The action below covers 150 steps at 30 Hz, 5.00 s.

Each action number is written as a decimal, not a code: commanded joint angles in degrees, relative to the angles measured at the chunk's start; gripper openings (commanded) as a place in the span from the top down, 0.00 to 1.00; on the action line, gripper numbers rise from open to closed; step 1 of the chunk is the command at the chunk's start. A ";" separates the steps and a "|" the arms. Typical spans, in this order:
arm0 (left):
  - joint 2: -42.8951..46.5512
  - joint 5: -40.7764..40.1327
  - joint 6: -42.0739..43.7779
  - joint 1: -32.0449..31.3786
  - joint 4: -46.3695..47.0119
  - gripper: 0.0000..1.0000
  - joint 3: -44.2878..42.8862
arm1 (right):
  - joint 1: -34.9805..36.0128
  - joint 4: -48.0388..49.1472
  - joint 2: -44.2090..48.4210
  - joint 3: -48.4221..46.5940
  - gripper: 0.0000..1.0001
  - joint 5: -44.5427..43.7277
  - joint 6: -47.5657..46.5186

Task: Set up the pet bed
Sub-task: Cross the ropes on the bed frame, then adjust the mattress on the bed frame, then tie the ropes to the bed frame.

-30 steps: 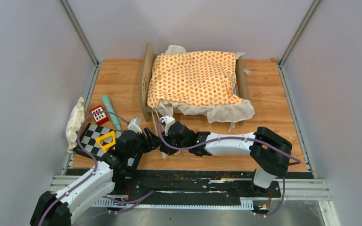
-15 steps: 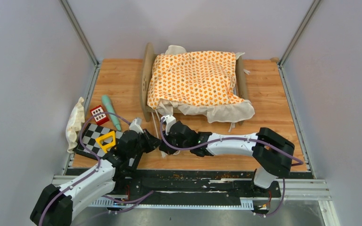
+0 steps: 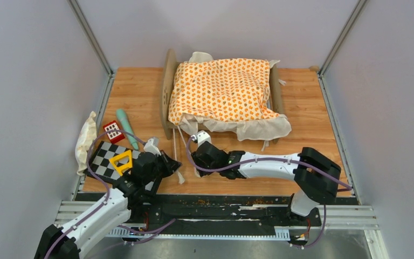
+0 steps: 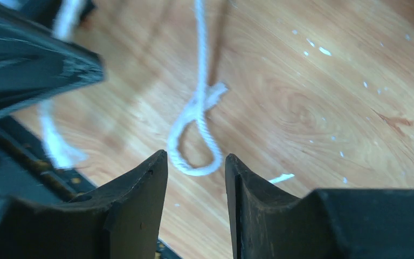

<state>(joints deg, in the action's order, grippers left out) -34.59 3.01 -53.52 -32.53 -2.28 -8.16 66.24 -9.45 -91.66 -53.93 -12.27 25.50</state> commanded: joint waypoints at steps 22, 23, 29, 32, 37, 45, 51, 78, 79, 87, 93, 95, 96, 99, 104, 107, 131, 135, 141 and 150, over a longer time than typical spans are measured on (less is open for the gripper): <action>-1.23 -2.89 2.13 -4.28 -4.52 1.00 2.11 | -1.36 -7.74 -6.40 -9.59 0.60 -10.07 -5.28; -1.19 -2.89 2.25 -4.31 -4.68 1.00 2.08 | -1.96 -7.85 -6.43 -11.27 0.65 -10.71 -6.71; -1.08 -2.90 2.41 -4.30 -5.11 1.00 1.97 | -9.49 -5.58 -9.00 -18.33 0.85 -6.56 -11.10; -0.96 -2.86 2.49 -4.32 -5.46 1.00 2.02 | -13.48 -4.69 -11.56 -21.44 0.88 -3.60 -11.60; -0.16 -2.92 2.97 -4.43 -6.90 1.00 1.80 | -16.49 -7.10 -14.30 -27.25 0.85 -0.01 -13.50; -0.13 -4.44 3.11 -4.38 -6.49 1.00 1.60 | -16.03 -8.11 0.81 -27.90 0.55 2.22 -16.34; -1.95 -4.25 3.94 -4.38 -5.89 1.00 0.68 | -22.34 -15.11 -3.94 -44.18 0.24 -4.69 -21.67; -4.06 -3.36 3.99 -4.38 -4.80 1.00 0.51 | -32.82 -14.89 -41.58 -76.63 0.62 9.56 -22.93; -4.06 -3.36 3.95 -4.40 -4.78 1.00 0.52 | -32.86 -13.63 -41.06 -75.71 0.76 9.10 -22.96; -6.96 -0.75 5.79 -4.39 -3.67 1.00 -0.31 | -33.08 -4.88 -38.39 -74.86 1.00 3.71 -25.24; -9.47 2.06 7.09 -4.38 -2.78 1.00 -0.98 | -32.90 2.19 -37.26 -75.02 1.00 1.99 -24.09; -9.38 3.10 7.34 -4.40 -3.25 1.00 -1.07 | -32.80 4.32 -37.34 -74.92 1.00 1.45 -23.98; -8.92 3.34 7.44 -4.38 -3.66 1.00 -0.99 | -32.59 5.35 -37.56 -74.94 1.00 1.21 -24.19; -6.64 3.02 7.87 -4.38 -6.11 1.00 -0.84 | -31.89 6.85 -38.75 -75.61 1.00 0.73 -25.24; -2.28 2.21 9.01 -4.40 -10.61 1.00 -1.08 | -30.75 7.03 -40.30 -75.33 1.00 1.67 -29.01; -0.06 2.09 9.22 -4.45 -12.87 1.00 -1.12 | -30.29 6.22 -39.74 -73.38 1.00 3.97 -29.91; 4.32 2.81 8.34 -4.38 -15.13 1.00 -0.26 | -23.30 7.51 7.51 -17.99 0.43 19.66 -23.68; 3.73 2.36 8.52 -4.38 -15.01 1.00 -0.61 | -15.39 2.72 8.34 -12.18 0.41 15.15 -16.11; 3.41 2.21 8.33 -4.43 -14.97 1.00 -1.07 | -8.64 -3.23 3.49 -7.81 0.45 3.81 -0.65; 3.12 2.35 8.23 -4.39 -14.34 1.00 -0.82 | -5.98 -3.52 -7.26 -9.01 0.46 -0.99 8.81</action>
<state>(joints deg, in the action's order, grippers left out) -31.24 5.06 -45.69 -36.67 -17.74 -8.01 59.20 -13.23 -95.81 -60.16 -9.72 28.34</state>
